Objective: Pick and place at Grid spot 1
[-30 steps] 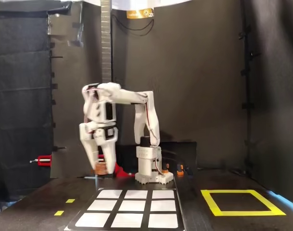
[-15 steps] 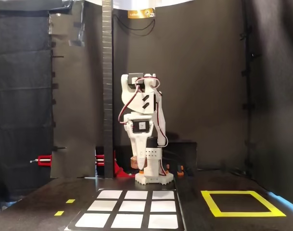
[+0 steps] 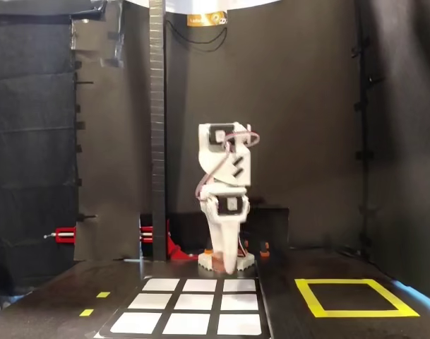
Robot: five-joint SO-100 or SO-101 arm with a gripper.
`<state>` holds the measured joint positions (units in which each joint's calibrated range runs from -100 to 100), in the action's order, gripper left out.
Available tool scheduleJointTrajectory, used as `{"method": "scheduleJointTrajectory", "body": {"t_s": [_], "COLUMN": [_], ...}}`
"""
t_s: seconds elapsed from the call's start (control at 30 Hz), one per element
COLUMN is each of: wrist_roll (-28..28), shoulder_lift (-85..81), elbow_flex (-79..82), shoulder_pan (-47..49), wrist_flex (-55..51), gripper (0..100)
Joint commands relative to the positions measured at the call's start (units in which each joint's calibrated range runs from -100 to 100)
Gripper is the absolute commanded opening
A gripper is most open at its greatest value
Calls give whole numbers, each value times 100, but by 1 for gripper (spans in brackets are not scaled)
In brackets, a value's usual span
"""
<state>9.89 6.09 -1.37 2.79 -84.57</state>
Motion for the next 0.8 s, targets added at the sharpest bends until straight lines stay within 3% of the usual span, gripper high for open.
{"method": "scheduleJointTrajectory", "body": {"t_s": [0.0,0.53,0.67,0.77], "wrist_roll": [-10,0,10,10], "shoulder_lift": [292,1451,1434,1408], "elbow_flex": [-1,183,183,183], "shoulder_pan": [203,337,329,329], "wrist_flex": [242,1313,1296,1280], "gripper": [11,11,32,33]}}
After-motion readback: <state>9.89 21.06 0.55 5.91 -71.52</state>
